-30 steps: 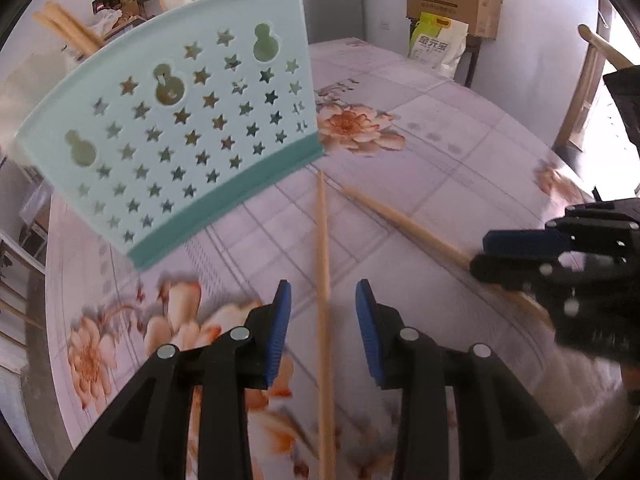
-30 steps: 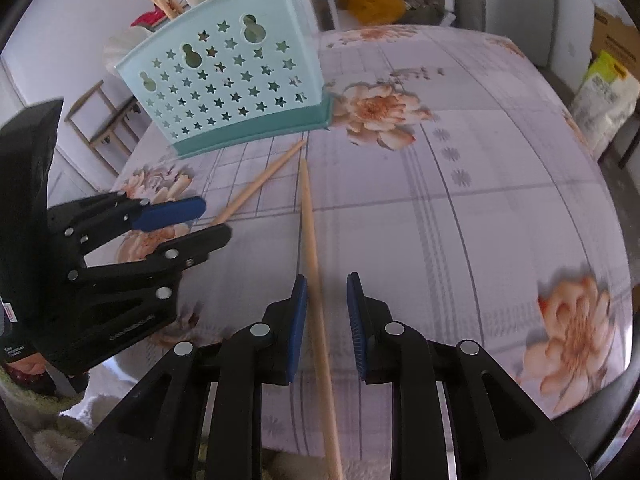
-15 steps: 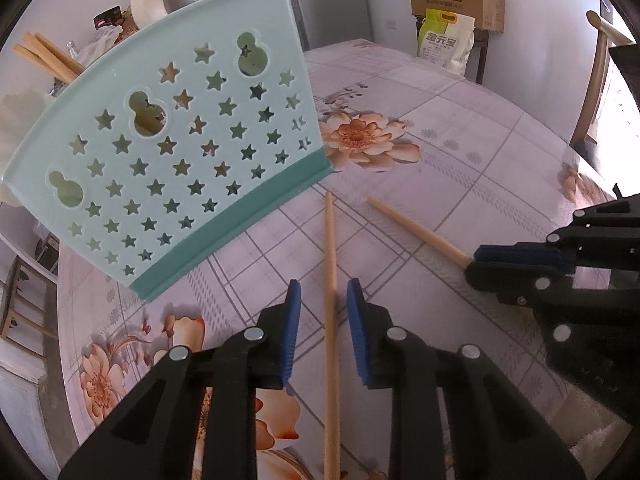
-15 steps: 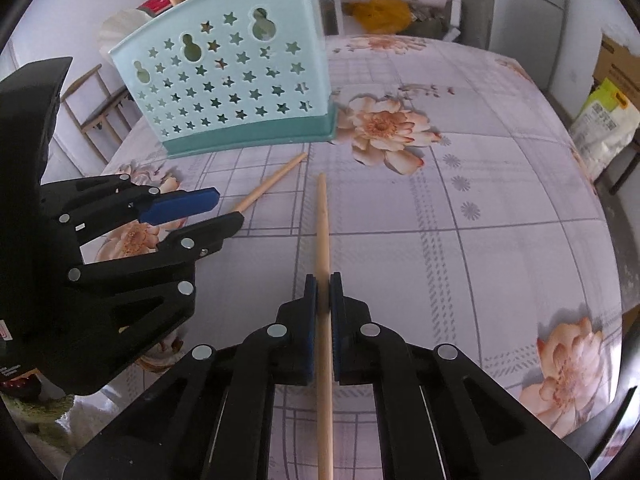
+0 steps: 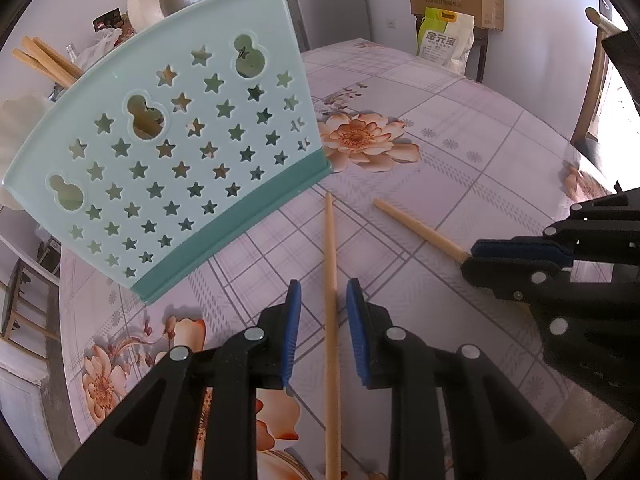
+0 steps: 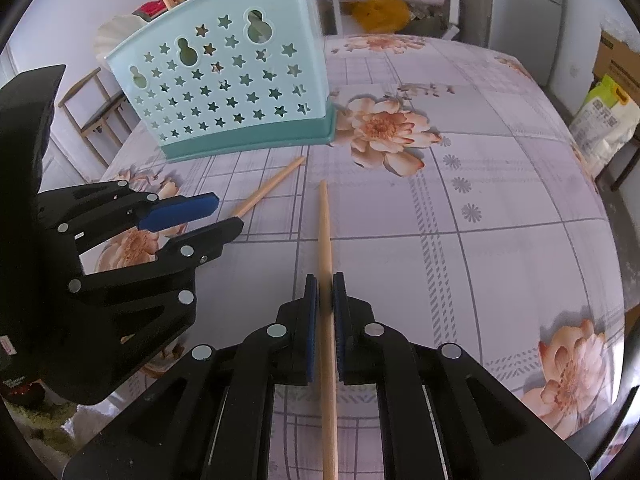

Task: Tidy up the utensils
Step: 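Lift the chopstick upright with the left tool over the green holder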

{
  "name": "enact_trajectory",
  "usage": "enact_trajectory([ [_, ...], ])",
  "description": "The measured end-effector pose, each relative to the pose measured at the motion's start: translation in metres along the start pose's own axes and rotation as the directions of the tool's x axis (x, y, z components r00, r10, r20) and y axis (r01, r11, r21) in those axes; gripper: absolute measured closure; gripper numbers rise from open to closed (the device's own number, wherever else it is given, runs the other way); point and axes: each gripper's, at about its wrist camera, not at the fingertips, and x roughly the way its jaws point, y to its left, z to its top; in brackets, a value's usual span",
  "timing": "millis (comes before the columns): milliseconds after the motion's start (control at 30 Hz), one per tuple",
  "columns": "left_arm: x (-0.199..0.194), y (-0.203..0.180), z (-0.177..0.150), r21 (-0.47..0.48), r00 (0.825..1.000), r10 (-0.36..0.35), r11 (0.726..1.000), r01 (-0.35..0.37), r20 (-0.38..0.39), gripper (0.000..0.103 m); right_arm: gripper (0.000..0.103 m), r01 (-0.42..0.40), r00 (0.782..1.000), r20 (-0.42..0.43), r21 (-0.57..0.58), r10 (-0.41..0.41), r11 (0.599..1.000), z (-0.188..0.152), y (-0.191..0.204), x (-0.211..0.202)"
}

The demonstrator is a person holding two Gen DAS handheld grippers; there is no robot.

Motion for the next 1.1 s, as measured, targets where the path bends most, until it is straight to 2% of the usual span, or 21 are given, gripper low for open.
enact_trajectory([
  [300, 0.01, 0.011, 0.007, -0.034, 0.999, -0.029, 0.999, 0.03, 0.025, 0.082, 0.098, -0.003, 1.0, 0.021, 0.037, 0.002, 0.999, -0.002, -0.003, -0.001],
  [333, 0.012, 0.014, 0.009, -0.049, 0.998, -0.048, 0.998, 0.049, 0.028, 0.091, 0.098, -0.007, 1.0, 0.022, 0.046, 0.006, 0.999, -0.002, -0.004, -0.001],
  [400, 0.014, 0.02, 0.01, -0.078, 0.997, -0.075, 0.994, 0.077, 0.032, 0.097, 0.098, -0.014, 1.0, 0.024, 0.065, 0.012, 0.998, -0.003, -0.006, 0.0],
  [533, 0.011, 0.034, 0.008, -0.132, 0.99, -0.135, 0.981, 0.14, 0.042, 0.097, 0.098, -0.019, 0.999, 0.031, 0.083, 0.017, 0.996, -0.003, -0.008, -0.001],
  [667, -0.008, 0.053, 0.004, -0.176, 0.977, -0.186, 0.963, 0.202, 0.104, 0.097, 0.098, -0.02, 0.999, 0.034, 0.088, 0.017, 0.996, -0.004, -0.007, -0.001],
  [833, -0.047, 0.074, 0.0, -0.209, 0.943, -0.245, 0.933, 0.293, 0.224, 0.097, 0.098, -0.022, 0.999, 0.032, 0.091, 0.019, 0.996, -0.003, -0.007, 0.0],
  [1100, -0.104, 0.098, -0.017, -0.228, 0.887, -0.277, 0.898, 0.376, 0.369, 0.097, 0.098, -0.032, 0.999, 0.037, 0.103, 0.029, 0.994, -0.003, -0.009, 0.0],
])
